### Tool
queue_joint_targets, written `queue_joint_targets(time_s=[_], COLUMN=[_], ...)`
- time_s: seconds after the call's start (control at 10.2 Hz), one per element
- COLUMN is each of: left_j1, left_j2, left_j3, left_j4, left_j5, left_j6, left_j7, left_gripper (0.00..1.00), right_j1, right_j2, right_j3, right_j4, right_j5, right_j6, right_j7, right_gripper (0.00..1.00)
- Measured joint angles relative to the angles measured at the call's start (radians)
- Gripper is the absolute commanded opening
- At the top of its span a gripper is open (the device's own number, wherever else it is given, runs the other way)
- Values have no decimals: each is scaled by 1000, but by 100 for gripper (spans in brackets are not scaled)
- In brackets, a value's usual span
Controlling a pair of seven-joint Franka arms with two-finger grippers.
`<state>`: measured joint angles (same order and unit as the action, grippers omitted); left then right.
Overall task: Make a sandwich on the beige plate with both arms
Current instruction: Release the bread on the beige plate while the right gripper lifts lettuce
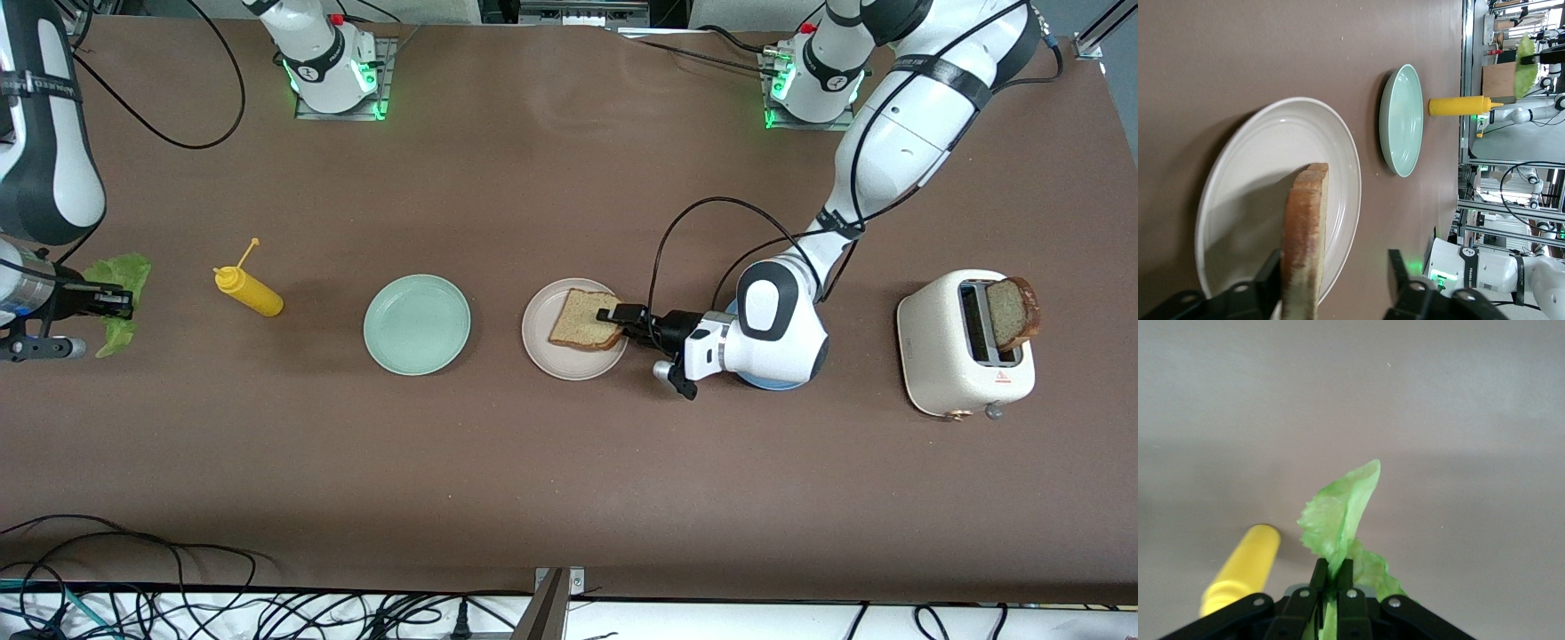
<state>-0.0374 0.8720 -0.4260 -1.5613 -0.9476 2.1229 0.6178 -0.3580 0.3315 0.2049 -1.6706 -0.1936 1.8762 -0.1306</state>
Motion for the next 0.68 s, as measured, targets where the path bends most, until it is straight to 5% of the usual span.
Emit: queue_joint_targets(time_s=[0.29,0.68], left_j1=[10,9], left_j2=[-36,-173], left_j3=[6,6], left_j4=[5,8], left_j5=[50,319], left_j6=[0,-40], left_j7=[-14,-288], left_gripper=[100,100], right_j1=[59,152], right_j2=[0,-1], right_j3=[63,83], right_j4=[109,172], right_j5=[0,0], right_j6=[-205,-326], right_j7=[201,396], right_gripper=[0,0])
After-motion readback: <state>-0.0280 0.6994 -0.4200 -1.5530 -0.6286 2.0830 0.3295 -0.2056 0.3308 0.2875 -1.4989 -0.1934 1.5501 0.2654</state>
